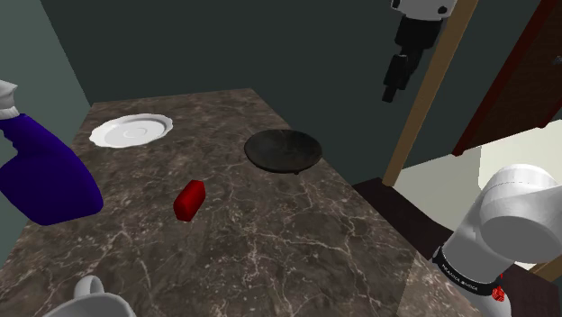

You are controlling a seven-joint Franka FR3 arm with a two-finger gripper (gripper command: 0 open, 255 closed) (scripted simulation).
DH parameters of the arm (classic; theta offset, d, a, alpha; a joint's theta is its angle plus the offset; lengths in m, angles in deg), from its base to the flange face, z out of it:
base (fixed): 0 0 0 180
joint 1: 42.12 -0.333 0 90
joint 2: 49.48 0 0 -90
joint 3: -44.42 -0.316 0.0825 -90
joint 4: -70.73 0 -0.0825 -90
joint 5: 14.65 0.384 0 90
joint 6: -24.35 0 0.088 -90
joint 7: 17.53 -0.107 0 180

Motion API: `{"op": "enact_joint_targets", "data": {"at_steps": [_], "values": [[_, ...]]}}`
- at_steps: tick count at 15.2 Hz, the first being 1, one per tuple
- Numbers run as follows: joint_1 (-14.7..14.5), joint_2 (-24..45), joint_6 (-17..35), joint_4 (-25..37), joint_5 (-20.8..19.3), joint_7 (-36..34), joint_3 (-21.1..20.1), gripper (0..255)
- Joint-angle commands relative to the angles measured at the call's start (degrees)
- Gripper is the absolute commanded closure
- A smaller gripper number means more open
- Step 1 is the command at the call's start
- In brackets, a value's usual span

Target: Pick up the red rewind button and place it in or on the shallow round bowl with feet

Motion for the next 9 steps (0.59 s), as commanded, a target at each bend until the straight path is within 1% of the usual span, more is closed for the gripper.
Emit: {"op": "enact_joint_targets", "data": {"at_steps": [1, 9], "values": [[0.00, 0.00, 0.00, 0.00, 0.00, 0.00, 0.00, 0], [-3.41, 8.41, 5.07, 2.37, 5.42, -7.12, -7.76, 0]]}}
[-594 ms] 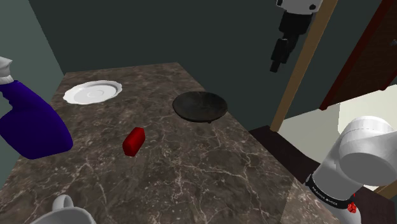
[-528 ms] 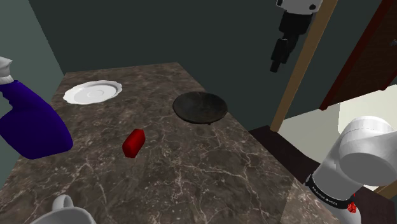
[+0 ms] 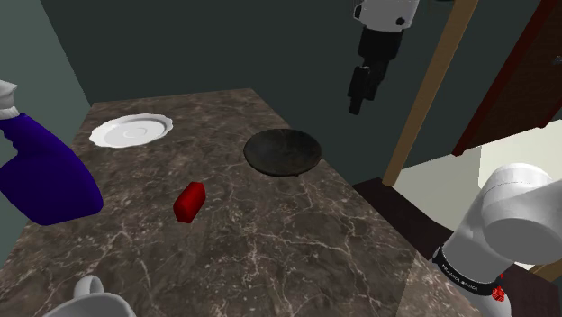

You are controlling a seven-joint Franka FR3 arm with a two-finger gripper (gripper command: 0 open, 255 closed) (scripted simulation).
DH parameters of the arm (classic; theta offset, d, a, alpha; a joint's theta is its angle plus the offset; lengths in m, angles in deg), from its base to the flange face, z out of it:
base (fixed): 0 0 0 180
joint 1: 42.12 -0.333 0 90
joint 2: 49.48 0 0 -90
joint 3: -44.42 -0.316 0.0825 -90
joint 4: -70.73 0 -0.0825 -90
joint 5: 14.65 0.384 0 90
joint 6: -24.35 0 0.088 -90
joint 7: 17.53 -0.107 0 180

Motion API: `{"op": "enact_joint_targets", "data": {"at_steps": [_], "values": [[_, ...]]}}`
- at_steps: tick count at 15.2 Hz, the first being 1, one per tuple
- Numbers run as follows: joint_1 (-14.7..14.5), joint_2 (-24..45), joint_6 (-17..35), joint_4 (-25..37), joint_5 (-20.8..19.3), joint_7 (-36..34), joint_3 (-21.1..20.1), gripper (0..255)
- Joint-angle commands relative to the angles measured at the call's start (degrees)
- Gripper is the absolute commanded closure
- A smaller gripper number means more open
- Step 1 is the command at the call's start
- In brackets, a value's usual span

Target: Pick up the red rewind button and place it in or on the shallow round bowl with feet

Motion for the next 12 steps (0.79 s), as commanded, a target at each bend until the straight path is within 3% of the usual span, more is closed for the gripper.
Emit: {"op": "enact_joint_targets", "data": {"at_steps": [1, 12], "values": [[-0.79, 2.22, 1.24, 0.83, 1.16, -1.75, -1.89, 0], [-4.05, 18.33, 7.11, 10.55, 3.85, -11.41, -12.22, 0]]}}
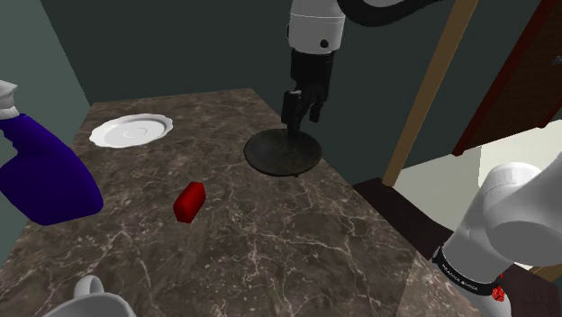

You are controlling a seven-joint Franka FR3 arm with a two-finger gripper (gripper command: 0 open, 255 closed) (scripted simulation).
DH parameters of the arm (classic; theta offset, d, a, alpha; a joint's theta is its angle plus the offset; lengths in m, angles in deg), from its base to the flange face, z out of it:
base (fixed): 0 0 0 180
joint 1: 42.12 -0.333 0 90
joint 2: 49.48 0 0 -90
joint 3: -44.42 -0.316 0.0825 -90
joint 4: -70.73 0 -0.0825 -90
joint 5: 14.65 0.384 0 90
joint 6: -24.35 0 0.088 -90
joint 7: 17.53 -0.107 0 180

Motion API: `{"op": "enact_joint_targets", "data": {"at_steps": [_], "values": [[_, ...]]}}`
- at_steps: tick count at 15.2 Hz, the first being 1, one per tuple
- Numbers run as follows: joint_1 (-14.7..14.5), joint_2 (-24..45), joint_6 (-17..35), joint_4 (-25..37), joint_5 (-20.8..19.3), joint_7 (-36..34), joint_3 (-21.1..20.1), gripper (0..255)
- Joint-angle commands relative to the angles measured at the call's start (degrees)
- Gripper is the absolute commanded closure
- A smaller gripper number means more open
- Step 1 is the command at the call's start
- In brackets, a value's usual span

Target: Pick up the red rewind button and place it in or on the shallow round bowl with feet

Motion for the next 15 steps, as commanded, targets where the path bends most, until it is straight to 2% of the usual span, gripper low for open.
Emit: {"op": "enact_joint_targets", "data": {"at_steps": [1, 8, 15], "values": [[-0.53, 3.33, 0.84, 2.42, -0.09, -1.90, -1.87, 0], [-2.77, 16.25, 2.57, 12.74, -2.91, -8.95, -7.93, 0], [-7.45, 31.35, 1.64, 26.77, -9.23, -16.38, -12.27, 0]]}}
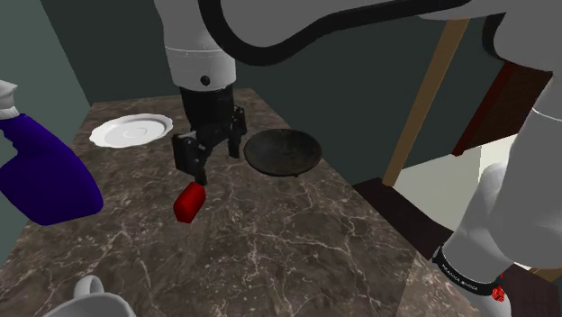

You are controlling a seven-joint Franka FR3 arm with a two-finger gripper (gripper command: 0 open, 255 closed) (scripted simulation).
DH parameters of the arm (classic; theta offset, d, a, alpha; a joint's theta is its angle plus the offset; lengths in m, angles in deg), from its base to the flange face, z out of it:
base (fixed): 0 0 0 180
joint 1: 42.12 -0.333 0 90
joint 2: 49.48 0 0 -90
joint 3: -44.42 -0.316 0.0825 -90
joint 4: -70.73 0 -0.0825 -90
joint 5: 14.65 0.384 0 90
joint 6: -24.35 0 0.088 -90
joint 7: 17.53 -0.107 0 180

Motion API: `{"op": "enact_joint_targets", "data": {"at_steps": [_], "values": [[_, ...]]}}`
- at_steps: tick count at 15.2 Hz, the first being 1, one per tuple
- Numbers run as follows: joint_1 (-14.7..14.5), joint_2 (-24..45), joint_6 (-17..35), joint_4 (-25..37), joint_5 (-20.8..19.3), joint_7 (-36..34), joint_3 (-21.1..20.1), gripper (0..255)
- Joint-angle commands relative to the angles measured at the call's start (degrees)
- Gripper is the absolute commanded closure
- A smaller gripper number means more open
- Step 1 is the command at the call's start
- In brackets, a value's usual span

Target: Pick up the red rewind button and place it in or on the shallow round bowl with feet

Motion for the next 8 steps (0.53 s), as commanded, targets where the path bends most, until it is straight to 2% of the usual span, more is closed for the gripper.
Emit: {"op": "enact_joint_targets", "data": {"at_steps": [1, 4, 8], "values": [[-1.75, 4.84, -0.99, 5.12, -2.23, -1.87, -0.77, 0], [-5.39, 12.05, -2.81, 13.14, -5.56, -4.45, -1.40, 0], [-5.40, 12.28, -0.55, 11.08, -5.66, -4.61, -1.21, 0]]}}
